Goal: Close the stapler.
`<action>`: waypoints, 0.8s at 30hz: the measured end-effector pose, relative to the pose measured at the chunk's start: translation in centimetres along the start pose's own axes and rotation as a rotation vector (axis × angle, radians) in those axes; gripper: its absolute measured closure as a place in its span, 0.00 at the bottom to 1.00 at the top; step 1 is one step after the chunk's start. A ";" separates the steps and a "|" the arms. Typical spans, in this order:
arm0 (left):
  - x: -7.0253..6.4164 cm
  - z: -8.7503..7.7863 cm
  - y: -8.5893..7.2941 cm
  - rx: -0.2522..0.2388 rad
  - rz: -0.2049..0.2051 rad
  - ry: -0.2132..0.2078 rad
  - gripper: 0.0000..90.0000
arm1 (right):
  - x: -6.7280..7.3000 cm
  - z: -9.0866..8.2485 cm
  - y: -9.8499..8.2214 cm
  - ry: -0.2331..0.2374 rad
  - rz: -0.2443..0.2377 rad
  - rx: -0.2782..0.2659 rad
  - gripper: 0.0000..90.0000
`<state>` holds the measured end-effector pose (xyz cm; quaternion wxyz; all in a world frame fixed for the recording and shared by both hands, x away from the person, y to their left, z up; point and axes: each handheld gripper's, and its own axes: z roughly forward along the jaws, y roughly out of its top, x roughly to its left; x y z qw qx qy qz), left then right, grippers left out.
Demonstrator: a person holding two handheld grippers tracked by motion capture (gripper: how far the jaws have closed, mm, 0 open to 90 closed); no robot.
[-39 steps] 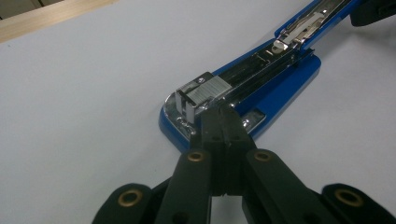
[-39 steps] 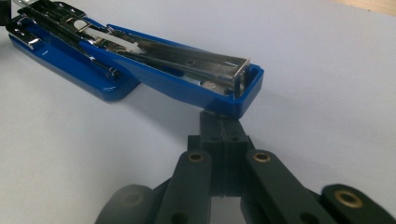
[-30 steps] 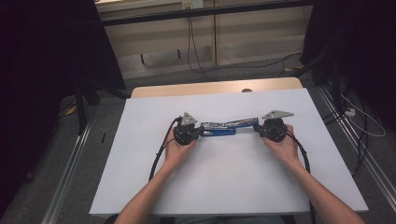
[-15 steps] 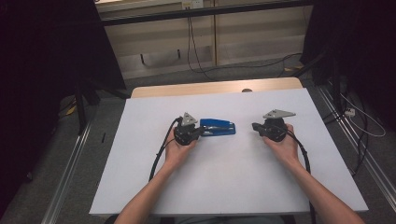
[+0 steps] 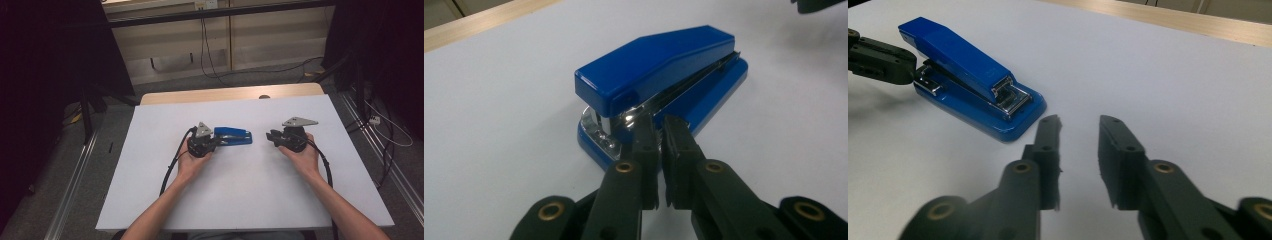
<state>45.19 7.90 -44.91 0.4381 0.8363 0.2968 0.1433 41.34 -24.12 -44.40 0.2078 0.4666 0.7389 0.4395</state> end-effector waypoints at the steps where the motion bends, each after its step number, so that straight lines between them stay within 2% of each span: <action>1: 0.0 -0.1 0.0 0.000 -0.001 -0.004 0.94 | 0.0 -0.1 0.0 0.001 0.006 0.001 0.75; 4: -0.1 -0.8 0.0 -0.014 -0.042 -0.022 0.87 | -0.2 -0.2 0.0 0.006 0.029 -0.001 0.62; 5: -0.1 -1.0 0.0 -0.001 -0.032 -0.020 0.86 | -0.2 -0.2 0.0 0.006 0.030 -0.003 0.59; 6: -0.2 -1.2 -0.1 -0.010 -0.026 -0.011 0.84 | -0.2 -0.2 0.0 0.007 0.034 -0.005 0.56; 8: 0.0 -1.7 -0.2 -0.025 -0.035 0.000 0.77 | -0.2 -0.2 0.0 0.002 0.049 -0.017 0.46; 11: 0.4 -2.2 -0.2 -0.042 -0.055 0.024 0.62 | -0.2 -0.1 0.1 0.003 0.056 -0.026 0.37; 12: 0.6 -2.3 -0.2 -0.040 -0.060 0.041 0.54 | -0.1 -0.1 0.1 -0.006 0.055 -0.029 0.31; 15: 0.8 -2.1 -0.2 -0.040 -0.051 0.073 0.28 | -0.1 -0.2 0.1 -0.013 0.057 -0.037 0.22; 17: 0.9 -2.1 -0.3 -0.034 -0.052 0.082 0.16 | -0.2 -0.2 0.1 -0.024 0.058 -0.046 0.14; 19: 1.0 -2.1 -0.3 -0.039 -0.072 0.074 0.09 | -0.1 -0.3 0.1 -0.033 0.062 -0.049 0.08; 20: 0.9 -2.1 -0.3 -0.047 -0.090 0.058 0.06 | -0.1 -0.4 0.2 -0.031 0.064 -0.051 0.05; 22: 0.9 -2.1 -0.4 -0.046 -0.076 0.054 0.04 | 0.3 -0.5 0.2 -0.036 0.053 -0.045 0.02; 24: 0.7 -2.3 -0.4 -0.037 -0.064 0.065 0.04 | 0.7 -0.7 0.2 -0.062 0.028 -0.057 0.06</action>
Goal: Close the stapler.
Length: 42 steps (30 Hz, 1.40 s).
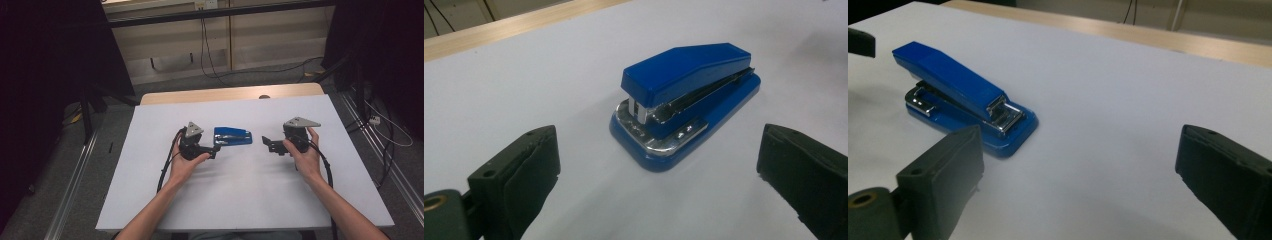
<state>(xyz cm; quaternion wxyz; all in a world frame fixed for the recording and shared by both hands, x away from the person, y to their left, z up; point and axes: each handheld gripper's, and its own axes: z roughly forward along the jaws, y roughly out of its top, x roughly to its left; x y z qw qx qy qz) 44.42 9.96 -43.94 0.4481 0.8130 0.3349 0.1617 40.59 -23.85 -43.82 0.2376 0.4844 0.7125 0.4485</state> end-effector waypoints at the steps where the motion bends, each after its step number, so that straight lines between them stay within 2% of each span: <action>1: 0.0 -0.2 0.0 0.001 0.009 0.007 0.04 | 0.2 -0.2 0.0 -0.015 -0.004 -0.014 0.04; 3: -0.1 -0.6 0.0 -0.025 0.017 0.007 0.04 | 0.3 -0.3 0.1 -0.016 -0.003 -0.020 0.02; 5: -0.2 -1.1 0.0 -0.056 0.019 0.001 0.04 | 0.4 -0.5 0.1 -0.023 -0.001 -0.029 0.04; 11: -0.5 -2.1 0.0 -0.062 0.016 0.023 0.04 | 0.7 -1.0 -0.1 -0.051 -0.011 -0.042 0.04; 16: -0.4 -3.2 -0.3 -0.084 -0.009 0.032 0.04 | 0.9 -1.6 0.1 -0.049 -0.011 -0.061 0.04; 17: -0.3 -3.6 -0.5 -0.091 -0.017 0.024 0.04 | 0.9 -1.8 0.1 -0.049 -0.018 -0.067 0.04; 19: -0.3 -4.2 -0.8 -0.120 -0.023 0.033 0.05 | 1.0 -2.1 0.0 -0.050 -0.012 -0.072 0.04; 23: -0.2 -5.5 -0.9 -0.125 -0.025 0.049 0.05 | 1.1 -2.4 -0.3 -0.050 -0.019 -0.071 0.05; 25: 0.0 -6.0 -1.3 -0.125 -0.021 0.060 0.05 | 1.0 -2.9 -0.4 -0.041 -0.044 -0.088 0.08; 26: 0.1 -6.3 -1.6 -0.123 -0.033 0.068 0.05 | 0.9 -3.1 -0.4 -0.040 -0.045 -0.098 0.08; 28: 0.2 -6.7 -2.2 -0.118 -0.020 0.097 0.05 | 0.7 -3.6 -0.3 -0.046 -0.033 -0.110 0.06; 29: 0.1 -6.9 -2.5 -0.139 -0.017 0.110 0.05 | 0.7 -3.9 -0.4 -0.052 -0.027 -0.111 0.05; 33: 0.2 -7.5 -2.8 -0.144 -0.027 0.128 0.05 | 0.7 -4.6 -1.0 -0.053 -0.034 -0.098 0.04; 38: 0.0 -8.5 -3.1 -0.160 -0.063 0.124 0.05 | 0.8 -5.7 -1.2 -0.064 -0.037 -0.114 0.04; 42: -0.2 -9.5 -3.5 -0.164 -0.051 0.123 0.05 | 0.8 -6.5 -1.7 -0.058 -0.027 -0.110 0.04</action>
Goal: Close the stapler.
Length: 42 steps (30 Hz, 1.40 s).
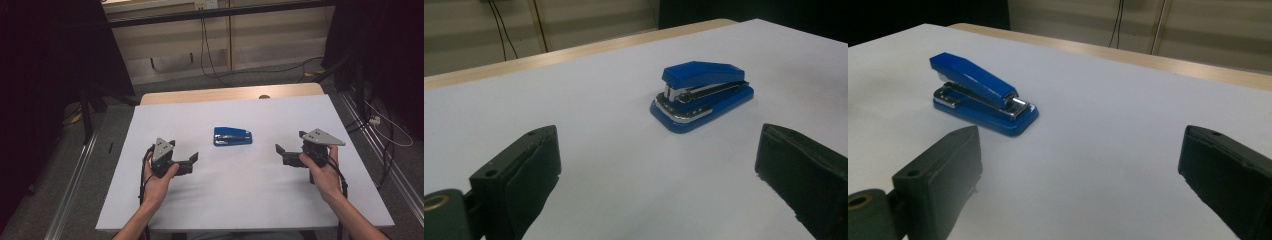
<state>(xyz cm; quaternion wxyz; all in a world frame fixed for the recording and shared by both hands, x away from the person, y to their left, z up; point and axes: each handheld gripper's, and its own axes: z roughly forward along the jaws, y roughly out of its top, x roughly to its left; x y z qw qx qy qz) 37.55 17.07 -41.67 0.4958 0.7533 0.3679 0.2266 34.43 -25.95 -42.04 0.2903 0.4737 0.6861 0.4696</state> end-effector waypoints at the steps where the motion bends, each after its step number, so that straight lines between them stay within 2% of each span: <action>1: 0.0 -0.2 0.0 -0.002 0.001 0.006 0.05 | 0.1 -0.2 -0.1 0.005 0.002 0.006 0.04; 4: 0.0 -0.9 -0.3 -0.012 -0.008 0.002 0.05 | 0.2 -0.7 -0.4 0.006 0.002 0.012 0.04; 6: 0.1 -1.4 -0.5 -0.001 0.000 0.013 0.05 | 0.2 -1.0 -0.5 0.000 0.010 0.008 0.04; 9: 0.1 -1.9 -0.9 0.000 -0.021 0.014 0.05 | 0.2 -1.6 -0.7 -0.011 0.025 0.005 0.04; 13: 0.2 -3.0 -1.1 -0.005 -0.011 0.028 0.05 | 0.0 -2.3 -1.1 -0.036 0.031 0.014 0.02; 16: 0.3 -3.7 -1.3 -0.014 -0.017 0.042 0.05 | -0.2 -2.9 -1.4 -0.042 0.054 0.010 0.02; 18: 0.4 -4.1 -1.6 -0.001 -0.011 0.052 0.05 | -0.2 -3.2 -1.6 -0.051 0.049 0.002 0.02; 20: 0.4 -4.5 -1.9 -0.002 -0.036 0.049 0.04 | -0.2 -3.5 -1.9 -0.053 0.051 0.005 0.02; 24: 0.5 -5.3 -2.1 -0.004 -0.027 0.063 0.04 | -0.1 -4.0 -2.4 -0.050 0.051 -0.004 0.02; 26: 0.6 -5.6 -2.3 -0.011 -0.016 0.069 0.04 | -0.2 -4.3 -2.6 -0.065 0.055 -0.021 0.02; 32: 0.9 -6.1 -3.1 0.023 -0.006 0.086 0.04 | -0.3 -5.2 -3.2 -0.083 0.062 -0.015 0.02; 36: 1.1 -6.1 -3.2 0.040 -0.032 0.083 0.04 | -0.5 -5.9 -3.6 -0.101 0.068 -0.017 0.02; 37: 1.1 -6.2 -3.2 0.056 -0.010 0.090 0.04 | -0.5 -6.0 -3.7 -0.105 0.067 -0.014 0.02; 40: 0.7 -6.4 -3.2 0.036 -0.012 0.069 0.04 | -0.4 -6.3 -4.2 -0.108 0.066 0.000 0.01; 42: 0.6 -6.4 -3.2 0.030 0.007 0.083 0.04 | -0.3 -6.5 -4.4 -0.118 0.071 -0.010 0.01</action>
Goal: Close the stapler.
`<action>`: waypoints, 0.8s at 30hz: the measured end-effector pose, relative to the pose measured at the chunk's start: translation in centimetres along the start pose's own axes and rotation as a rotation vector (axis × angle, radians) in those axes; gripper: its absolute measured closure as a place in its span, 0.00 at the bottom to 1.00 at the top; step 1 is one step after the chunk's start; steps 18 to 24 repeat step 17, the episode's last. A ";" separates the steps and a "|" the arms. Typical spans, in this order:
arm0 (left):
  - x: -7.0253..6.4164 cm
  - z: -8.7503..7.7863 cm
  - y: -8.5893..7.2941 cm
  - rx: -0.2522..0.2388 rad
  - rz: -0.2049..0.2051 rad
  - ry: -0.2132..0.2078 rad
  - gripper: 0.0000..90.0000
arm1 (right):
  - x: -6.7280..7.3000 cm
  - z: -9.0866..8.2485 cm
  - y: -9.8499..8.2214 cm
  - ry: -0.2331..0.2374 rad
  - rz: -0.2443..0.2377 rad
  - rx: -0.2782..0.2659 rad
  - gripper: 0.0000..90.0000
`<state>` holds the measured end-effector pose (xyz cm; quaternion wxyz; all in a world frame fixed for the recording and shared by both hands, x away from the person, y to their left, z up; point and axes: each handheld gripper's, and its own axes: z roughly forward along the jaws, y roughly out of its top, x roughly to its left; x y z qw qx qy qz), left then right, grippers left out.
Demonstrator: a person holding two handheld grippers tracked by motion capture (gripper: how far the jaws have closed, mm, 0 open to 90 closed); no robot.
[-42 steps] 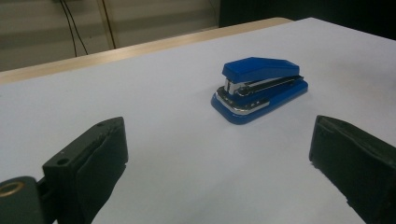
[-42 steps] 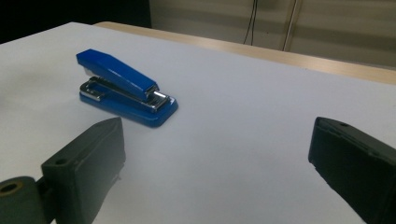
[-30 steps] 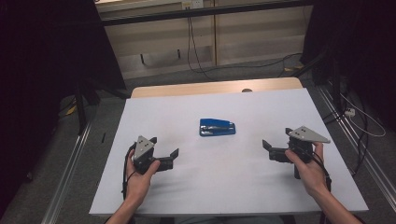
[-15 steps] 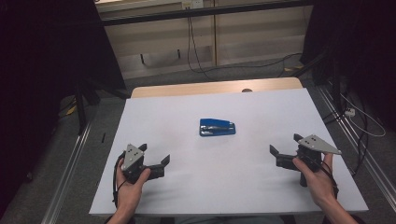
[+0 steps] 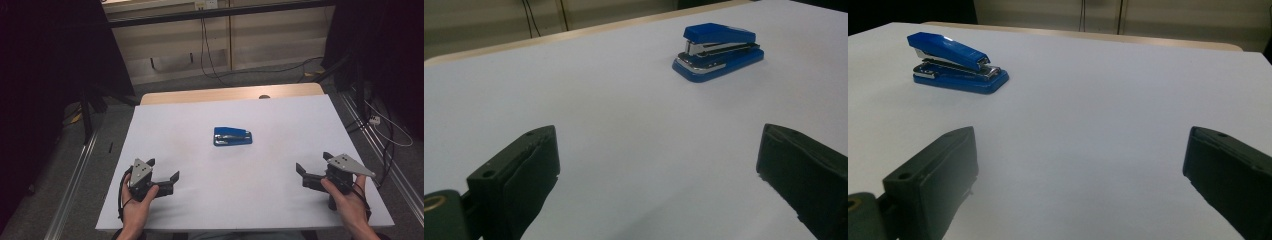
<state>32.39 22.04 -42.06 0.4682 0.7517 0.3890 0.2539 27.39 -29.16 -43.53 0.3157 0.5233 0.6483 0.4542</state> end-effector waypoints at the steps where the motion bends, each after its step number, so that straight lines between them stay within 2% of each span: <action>1: 0.0 0.0 0.0 0.000 0.004 0.002 0.04 | 0.0 0.0 -0.1 -0.002 -0.006 -0.005 0.01; 5: 0.5 -0.3 -0.3 -0.013 -0.050 -0.003 0.04 | 0.2 0.1 -0.3 0.001 -0.008 -0.015 0.01; 8: 0.7 -0.4 -0.5 -0.007 -0.047 0.019 0.04 | 0.3 0.3 -0.2 -0.004 -0.017 -0.020 0.01; 12: 0.6 -0.3 -0.4 -0.011 -0.044 0.008 0.04 | 0.4 0.6 -0.1 -0.003 -0.017 -0.030 0.01; 15: 0.7 -0.4 -0.4 -0.014 -0.045 0.005 0.04 | 0.3 0.8 -0.2 0.005 0.003 -0.020 0.01; 24: 0.8 -0.3 -0.4 -0.013 -0.050 0.000 0.04 | 0.3 0.9 -0.2 0.000 -0.004 -0.021 0.01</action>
